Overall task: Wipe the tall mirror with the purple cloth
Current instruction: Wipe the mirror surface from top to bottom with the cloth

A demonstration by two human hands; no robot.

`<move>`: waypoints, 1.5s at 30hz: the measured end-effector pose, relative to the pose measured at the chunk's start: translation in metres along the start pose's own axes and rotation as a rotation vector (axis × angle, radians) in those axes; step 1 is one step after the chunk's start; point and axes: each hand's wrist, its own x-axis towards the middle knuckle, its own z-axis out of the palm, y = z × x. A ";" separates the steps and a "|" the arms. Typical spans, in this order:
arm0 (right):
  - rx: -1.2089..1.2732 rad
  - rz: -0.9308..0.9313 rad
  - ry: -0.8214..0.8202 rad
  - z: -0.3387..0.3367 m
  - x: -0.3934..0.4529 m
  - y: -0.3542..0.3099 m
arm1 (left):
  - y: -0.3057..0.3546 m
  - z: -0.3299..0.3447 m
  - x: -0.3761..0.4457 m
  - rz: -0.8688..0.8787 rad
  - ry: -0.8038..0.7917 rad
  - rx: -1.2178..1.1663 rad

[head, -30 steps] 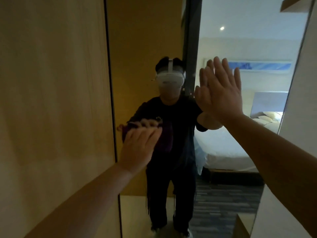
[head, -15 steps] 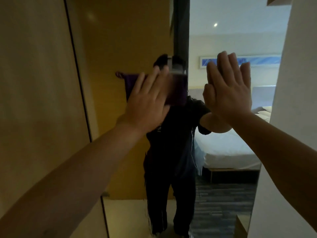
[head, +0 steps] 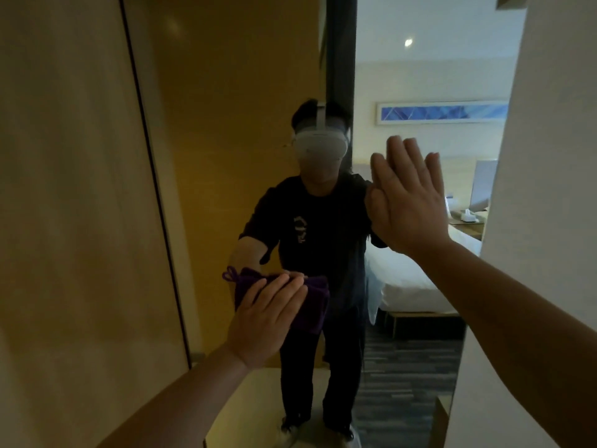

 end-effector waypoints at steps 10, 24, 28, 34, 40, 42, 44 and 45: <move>-0.184 0.096 -0.137 -0.046 0.025 0.071 | -0.063 -0.098 0.306 -0.195 0.317 0.019; -0.117 -0.031 0.112 -0.018 0.013 0.091 | 0.078 0.023 0.068 0.153 -0.122 0.150; -0.124 -0.018 0.130 -0.020 0.013 0.088 | 0.087 0.032 0.055 0.075 0.022 0.080; -0.073 -0.019 0.025 -0.029 0.014 0.093 | 0.079 -0.007 0.120 -0.062 0.132 -0.181; 0.034 0.162 0.041 -0.048 -0.002 0.120 | 0.035 -0.070 0.290 -0.237 0.347 -0.219; 0.042 0.221 0.043 -0.052 -0.001 0.133 | 0.022 -0.080 0.345 -0.231 0.333 -0.112; 0.018 0.232 0.022 -0.053 0.000 0.148 | 0.018 -0.077 0.378 -0.216 0.193 -0.023; 0.001 0.230 0.012 -0.052 0.000 0.156 | 0.019 -0.071 0.383 -0.210 0.130 0.015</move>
